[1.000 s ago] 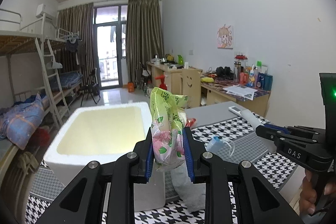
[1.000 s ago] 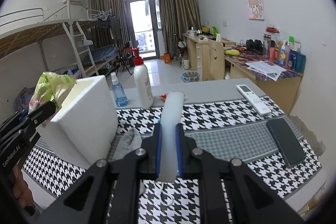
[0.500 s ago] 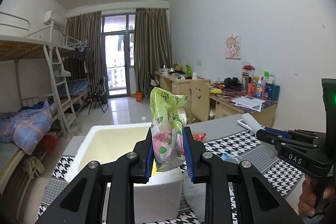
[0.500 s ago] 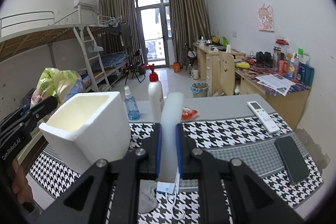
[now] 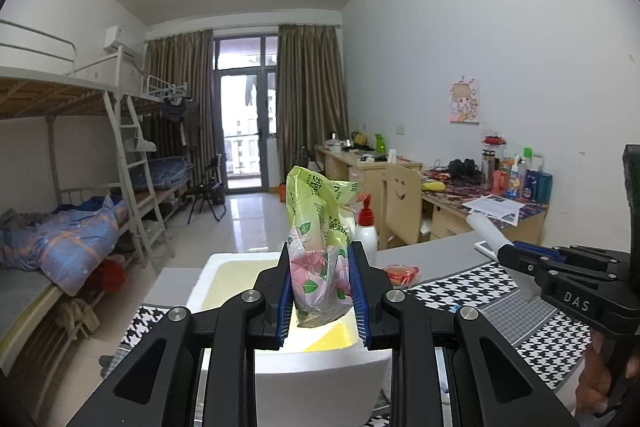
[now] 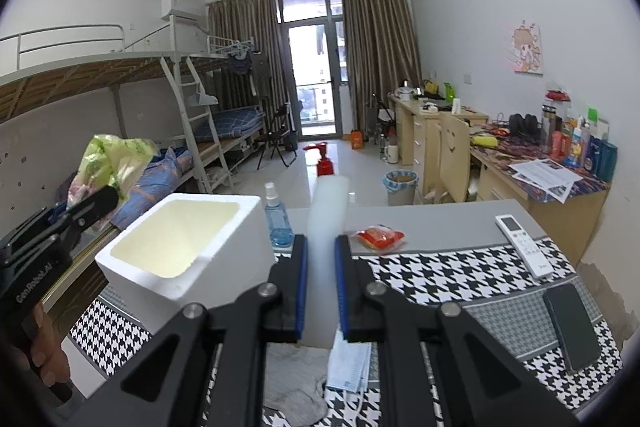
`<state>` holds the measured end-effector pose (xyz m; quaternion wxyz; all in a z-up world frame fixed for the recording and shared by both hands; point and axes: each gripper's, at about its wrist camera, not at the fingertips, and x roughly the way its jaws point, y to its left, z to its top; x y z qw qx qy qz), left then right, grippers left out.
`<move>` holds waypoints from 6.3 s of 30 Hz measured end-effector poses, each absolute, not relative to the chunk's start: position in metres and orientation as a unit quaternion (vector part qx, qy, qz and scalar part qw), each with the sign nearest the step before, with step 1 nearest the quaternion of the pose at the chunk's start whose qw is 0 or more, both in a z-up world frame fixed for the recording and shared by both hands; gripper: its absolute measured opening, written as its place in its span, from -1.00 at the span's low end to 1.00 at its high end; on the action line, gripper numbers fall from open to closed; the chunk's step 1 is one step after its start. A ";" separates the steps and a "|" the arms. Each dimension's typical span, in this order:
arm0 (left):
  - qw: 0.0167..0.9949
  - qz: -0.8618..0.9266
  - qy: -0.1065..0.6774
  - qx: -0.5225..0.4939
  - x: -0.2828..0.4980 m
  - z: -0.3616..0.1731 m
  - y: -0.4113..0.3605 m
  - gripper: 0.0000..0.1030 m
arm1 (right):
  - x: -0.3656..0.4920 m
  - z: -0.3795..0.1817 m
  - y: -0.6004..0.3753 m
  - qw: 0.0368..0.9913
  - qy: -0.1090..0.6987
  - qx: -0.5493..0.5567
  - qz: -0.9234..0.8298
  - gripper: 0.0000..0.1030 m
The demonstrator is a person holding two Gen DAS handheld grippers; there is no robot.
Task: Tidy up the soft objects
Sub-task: 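Open the left tool over the foam box to drop the snack bag, then lower the white roller into the foam box and open the right tool, then move both tools back from the foam box toward the grey sock and mask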
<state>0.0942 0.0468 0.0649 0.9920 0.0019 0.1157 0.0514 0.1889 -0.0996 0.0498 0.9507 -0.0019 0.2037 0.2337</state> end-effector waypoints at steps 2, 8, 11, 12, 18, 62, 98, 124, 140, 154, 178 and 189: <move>0.991 0.058 0.117 0.002 0.095 0.063 0.050 -0.48 | 0.190 0.050 -0.096 0.949 0.203 -0.003 0.240 -0.69; 0.990 0.073 0.118 -0.003 0.095 0.063 0.060 -0.48 | 0.192 0.051 -0.081 0.945 0.204 -0.008 0.256 -0.69; 0.989 0.081 0.120 -0.006 0.097 0.062 0.064 -0.48 | 0.191 0.050 -0.072 0.942 0.204 -0.014 0.266 -0.69; 0.989 0.083 0.122 -0.006 0.099 0.062 0.063 -0.48 | 0.191 0.050 -0.070 0.941 0.204 -0.016 0.269 -0.69; 0.987 0.092 0.131 -0.009 0.103 0.059 0.069 -0.48 | 0.190 0.050 -0.056 0.937 0.204 -0.024 0.283 -0.69; 0.978 0.096 0.180 -0.037 0.135 0.041 0.099 0.89 | 0.193 0.050 -0.033 0.939 0.206 -0.041 0.272 -0.69; 0.975 0.166 0.135 -0.056 0.078 0.035 0.145 0.98 | 0.200 0.052 0.027 0.913 0.227 -0.061 0.333 -0.69; 0.971 0.177 0.146 -0.069 0.068 0.026 0.159 0.98 | 0.218 0.031 0.065 0.898 0.268 -0.083 0.341 -0.47; 0.968 0.191 0.145 -0.074 0.065 0.029 0.167 0.98 | 0.211 0.037 0.055 0.897 0.253 -0.063 0.357 0.60; 0.970 0.188 0.139 -0.068 0.059 0.034 0.160 0.98 | 0.202 0.044 0.041 0.903 0.233 -0.054 0.357 0.72; 0.978 0.165 0.115 -0.044 0.045 0.053 0.126 0.98 | 0.171 0.052 -0.005 0.918 0.184 -0.040 0.350 0.87; 0.983 0.146 0.103 -0.033 0.035 0.056 0.102 0.98 | 0.164 0.051 -0.031 0.924 0.171 -0.029 0.340 0.87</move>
